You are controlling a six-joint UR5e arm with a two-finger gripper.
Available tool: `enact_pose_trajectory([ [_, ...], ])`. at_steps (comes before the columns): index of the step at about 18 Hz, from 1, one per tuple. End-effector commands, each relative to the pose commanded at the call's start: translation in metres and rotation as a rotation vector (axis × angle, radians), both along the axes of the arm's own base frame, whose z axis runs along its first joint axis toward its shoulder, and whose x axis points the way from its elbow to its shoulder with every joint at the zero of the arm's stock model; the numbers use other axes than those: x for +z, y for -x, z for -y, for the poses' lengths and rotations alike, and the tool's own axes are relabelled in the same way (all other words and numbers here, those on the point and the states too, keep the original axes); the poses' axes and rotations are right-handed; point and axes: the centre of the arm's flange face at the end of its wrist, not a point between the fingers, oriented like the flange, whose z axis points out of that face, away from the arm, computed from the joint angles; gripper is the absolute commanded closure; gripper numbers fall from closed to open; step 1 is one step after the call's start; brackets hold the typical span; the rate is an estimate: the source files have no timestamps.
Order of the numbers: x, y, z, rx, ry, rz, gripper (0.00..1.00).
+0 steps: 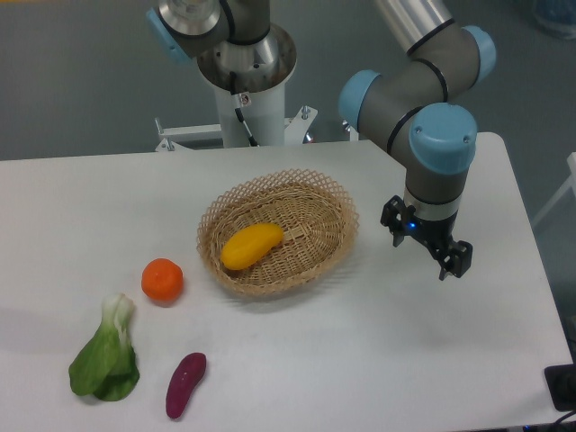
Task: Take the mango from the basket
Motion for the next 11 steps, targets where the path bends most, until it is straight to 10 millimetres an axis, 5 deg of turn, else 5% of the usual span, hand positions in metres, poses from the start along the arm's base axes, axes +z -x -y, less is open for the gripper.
enact_pose_trajectory([
  [11, -0.01, -0.015, 0.003, 0.066, -0.022, 0.034, 0.0],
])
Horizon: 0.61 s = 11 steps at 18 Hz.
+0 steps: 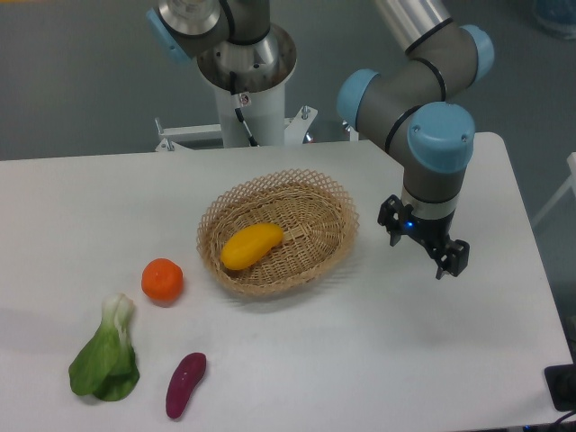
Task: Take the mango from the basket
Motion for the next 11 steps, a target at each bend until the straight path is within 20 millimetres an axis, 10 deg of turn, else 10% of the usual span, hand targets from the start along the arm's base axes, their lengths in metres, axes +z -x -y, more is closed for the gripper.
enact_pose_trajectory([
  [11, -0.02, -0.063, 0.004, -0.018, -0.044, 0.105, 0.0],
])
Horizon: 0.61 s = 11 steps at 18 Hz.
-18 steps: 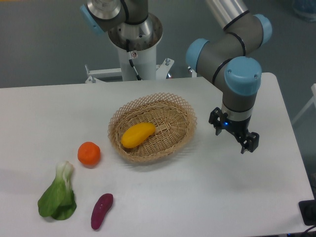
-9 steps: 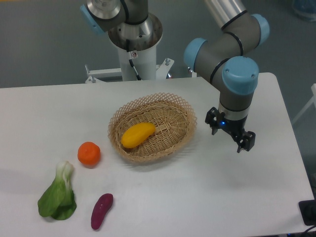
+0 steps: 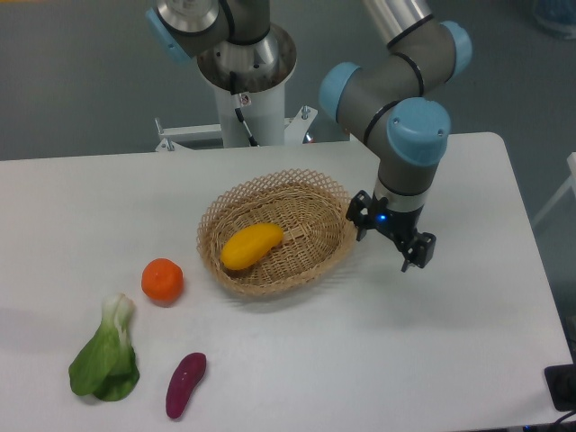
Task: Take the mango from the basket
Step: 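Move the gripper over the basket and lower it onto the yellow mango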
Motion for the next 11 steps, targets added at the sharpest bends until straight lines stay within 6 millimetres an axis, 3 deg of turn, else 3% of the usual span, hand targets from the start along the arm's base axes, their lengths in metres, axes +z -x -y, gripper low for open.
enact_pose_trajectory([
  [6, -0.007, -0.068, -0.017, -0.069, 0.022, 0.036, 0.0],
  [11, -0.009, -0.121, -0.049, -0.073, 0.006, 0.069, 0.0],
])
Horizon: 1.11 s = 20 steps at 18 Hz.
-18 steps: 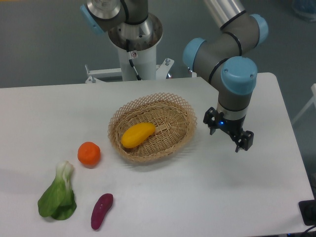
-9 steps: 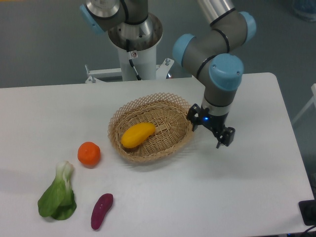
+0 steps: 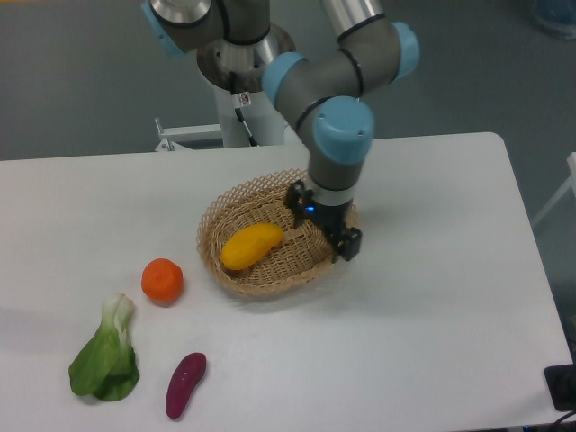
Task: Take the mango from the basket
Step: 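Move the gripper over the basket and lower it onto the yellow mango, then close the gripper around the yellow mango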
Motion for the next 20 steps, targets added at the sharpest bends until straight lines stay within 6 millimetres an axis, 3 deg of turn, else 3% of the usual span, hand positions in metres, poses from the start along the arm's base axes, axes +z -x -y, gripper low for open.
enact_pose_trajectory([
  [5, -0.014, -0.042, -0.017, -0.011, 0.025, 0.029, 0.0],
  [11, -0.03, -0.049, -0.013, 0.028, 0.048, 0.051, 0.0],
  [20, -0.06, -0.065, -0.029, 0.075, 0.092, 0.07, 0.0],
])
